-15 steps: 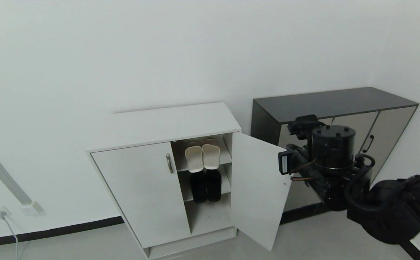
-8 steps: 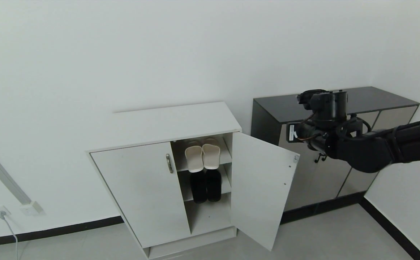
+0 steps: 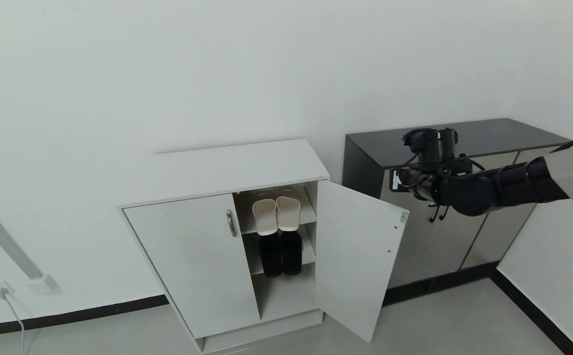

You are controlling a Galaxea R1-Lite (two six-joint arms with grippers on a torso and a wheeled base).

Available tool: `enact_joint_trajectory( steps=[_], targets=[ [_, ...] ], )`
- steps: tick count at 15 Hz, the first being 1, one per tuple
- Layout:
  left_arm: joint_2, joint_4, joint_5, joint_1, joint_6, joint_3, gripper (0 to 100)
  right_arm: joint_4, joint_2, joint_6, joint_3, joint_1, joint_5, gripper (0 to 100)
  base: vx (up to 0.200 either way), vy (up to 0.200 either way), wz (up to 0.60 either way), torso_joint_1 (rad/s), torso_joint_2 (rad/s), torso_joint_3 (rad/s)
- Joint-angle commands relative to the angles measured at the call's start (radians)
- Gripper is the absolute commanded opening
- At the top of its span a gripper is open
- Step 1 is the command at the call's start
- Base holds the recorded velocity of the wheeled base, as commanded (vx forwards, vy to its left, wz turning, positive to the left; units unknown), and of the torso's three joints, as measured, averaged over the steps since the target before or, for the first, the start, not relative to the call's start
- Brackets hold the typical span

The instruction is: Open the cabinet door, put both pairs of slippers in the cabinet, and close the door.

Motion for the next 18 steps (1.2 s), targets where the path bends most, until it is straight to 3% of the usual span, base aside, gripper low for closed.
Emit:
enact_joint_trajectory(
  steps=[1, 18],
  targets=[
    [0.000, 0.000, 0.001, 0.000, 0.000, 0.000, 0, -0.002, 0.058, 0.019, -0.010, -0.018, 0.001, 0, 0.000, 0.000, 0.00, 0.000, 0.00, 0.000],
    [0.000, 0.000, 0.001, 0.000, -0.006, 0.000, 0, -0.006, 0.150, 0.050, -0.030, -0.024, 0.007, 0, 0.000, 0.000, 0.00, 0.000, 0.00, 0.000]
  ],
)
